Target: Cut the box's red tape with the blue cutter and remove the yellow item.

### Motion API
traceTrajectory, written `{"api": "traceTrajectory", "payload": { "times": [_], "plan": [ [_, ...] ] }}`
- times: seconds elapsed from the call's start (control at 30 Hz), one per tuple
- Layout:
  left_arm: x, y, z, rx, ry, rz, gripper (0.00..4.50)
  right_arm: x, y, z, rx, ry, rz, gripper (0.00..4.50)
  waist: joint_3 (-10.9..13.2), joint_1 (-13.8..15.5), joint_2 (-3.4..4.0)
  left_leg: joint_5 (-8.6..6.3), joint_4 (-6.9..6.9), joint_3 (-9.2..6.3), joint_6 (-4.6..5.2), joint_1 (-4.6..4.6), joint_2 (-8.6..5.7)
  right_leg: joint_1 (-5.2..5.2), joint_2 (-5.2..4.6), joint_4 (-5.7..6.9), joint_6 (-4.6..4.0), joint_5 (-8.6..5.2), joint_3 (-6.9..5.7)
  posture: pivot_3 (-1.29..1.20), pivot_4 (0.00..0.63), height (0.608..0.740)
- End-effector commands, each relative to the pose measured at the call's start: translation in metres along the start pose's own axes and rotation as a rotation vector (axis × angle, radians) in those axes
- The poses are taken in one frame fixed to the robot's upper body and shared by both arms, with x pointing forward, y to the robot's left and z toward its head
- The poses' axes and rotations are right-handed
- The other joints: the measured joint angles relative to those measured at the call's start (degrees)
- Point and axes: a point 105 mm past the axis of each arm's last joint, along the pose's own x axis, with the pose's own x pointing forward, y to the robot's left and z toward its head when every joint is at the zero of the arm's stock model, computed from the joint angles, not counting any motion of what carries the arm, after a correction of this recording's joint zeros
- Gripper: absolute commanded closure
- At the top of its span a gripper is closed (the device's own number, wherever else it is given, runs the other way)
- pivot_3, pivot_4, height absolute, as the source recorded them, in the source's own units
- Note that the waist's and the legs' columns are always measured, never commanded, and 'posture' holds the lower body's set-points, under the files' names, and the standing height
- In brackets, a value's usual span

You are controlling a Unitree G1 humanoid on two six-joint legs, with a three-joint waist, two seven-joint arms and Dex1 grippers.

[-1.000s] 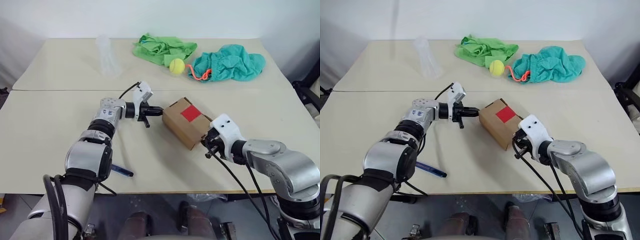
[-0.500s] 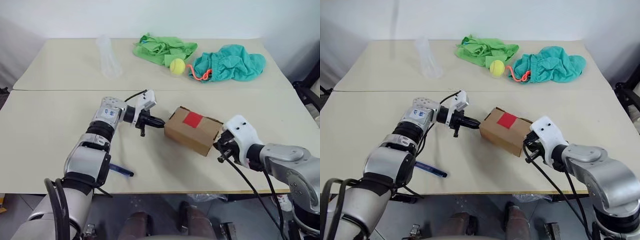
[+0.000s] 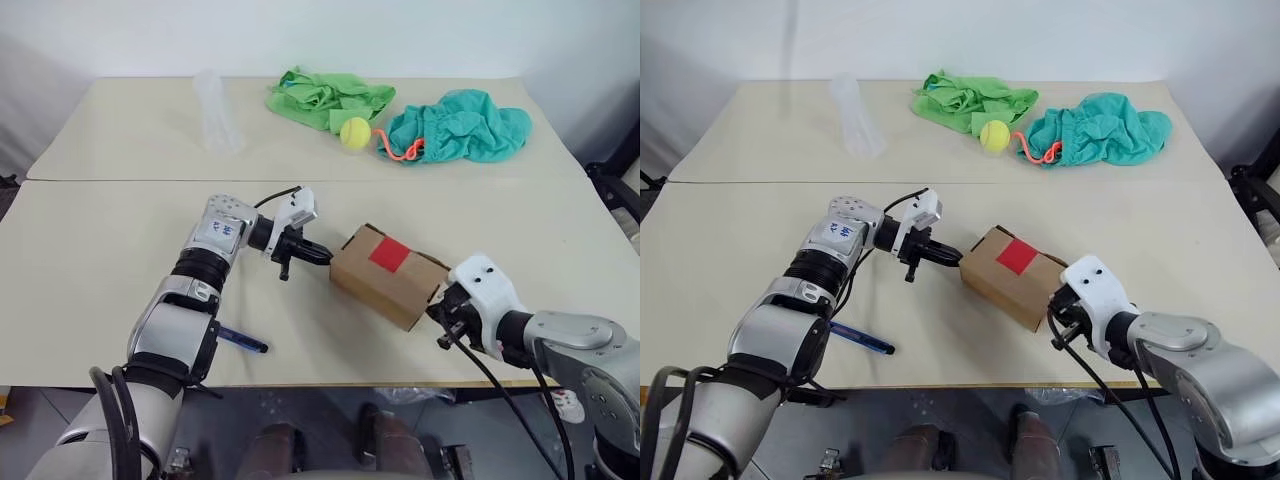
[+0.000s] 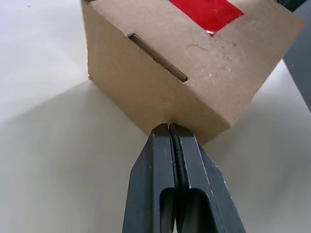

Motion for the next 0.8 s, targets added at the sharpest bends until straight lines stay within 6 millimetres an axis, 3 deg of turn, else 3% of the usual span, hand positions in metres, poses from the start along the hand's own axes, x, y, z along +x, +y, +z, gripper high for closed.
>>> {"api": "traceTrajectory", "payload": {
  "times": [0.03,0.37,0.57,0.8],
  "plan": [
    [0.015,-0.013,0.010,0.058,-0.006,-0.097,4.45,-0.004,0.016,0.009,-0.052,-0.047,0.062,4.50,0.0,0.0,0.00,0.00,0.00,0.00,0.00,0.00,0.00,0.00,0.00,0.00,0.00,0.00,0.00,0.00,0.150,0.740],
    [0.012,-0.006,0.014,0.092,-0.031,-0.035,4.45,-0.009,0.014,-0.006,-0.039,-0.002,0.051,4.50,0.0,0.2,0.00,-0.02,0.01,-0.02,0.03,-0.01,0.02,0.00,-0.02,0.00,0.00,0.00,-0.01,0.00,0.150,0.740],
    [-0.002,0.008,0.020,0.073,-0.082,0.073,4.45,-0.022,0.002,-0.019,-0.030,0.032,0.011,4.50,0.0,0.1,-0.01,-0.05,0.04,-0.02,0.18,-0.07,-0.08,0.01,-0.13,-0.04,0.07,0.04,0.00,0.00,0.150,0.740],
    [-0.024,0.023,0.026,0.068,-0.122,0.202,4.45,-0.036,-0.012,-0.018,-0.017,-0.009,-0.009,4.50,0.0,0.1,-0.01,-0.05,0.06,0.00,0.19,-0.03,-0.07,0.01,-0.13,-0.02,0.09,0.05,0.02,0.00,0.150,0.740]
  ]
}}
